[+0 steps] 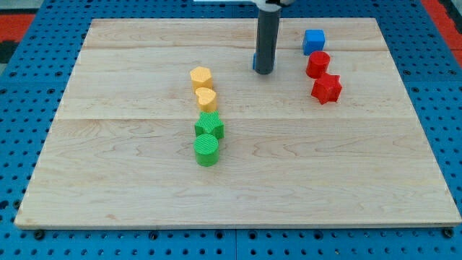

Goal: Nudge red star to the right

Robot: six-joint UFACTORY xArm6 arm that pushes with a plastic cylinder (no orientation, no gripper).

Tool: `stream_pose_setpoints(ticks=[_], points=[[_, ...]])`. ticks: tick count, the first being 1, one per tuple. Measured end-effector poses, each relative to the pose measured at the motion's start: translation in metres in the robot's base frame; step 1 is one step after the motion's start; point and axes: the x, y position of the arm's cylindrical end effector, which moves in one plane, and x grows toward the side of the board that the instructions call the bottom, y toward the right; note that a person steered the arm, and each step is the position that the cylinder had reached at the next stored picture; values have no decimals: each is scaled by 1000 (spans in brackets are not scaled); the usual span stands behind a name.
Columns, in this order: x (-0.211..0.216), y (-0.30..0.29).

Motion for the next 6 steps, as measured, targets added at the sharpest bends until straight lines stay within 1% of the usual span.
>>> stream_pose_setpoints(ticks=[1, 2, 3, 4, 5, 6], points=[[-24, 5], [-37, 20], [-36, 19], [-1, 20], [34, 38], [40, 83]])
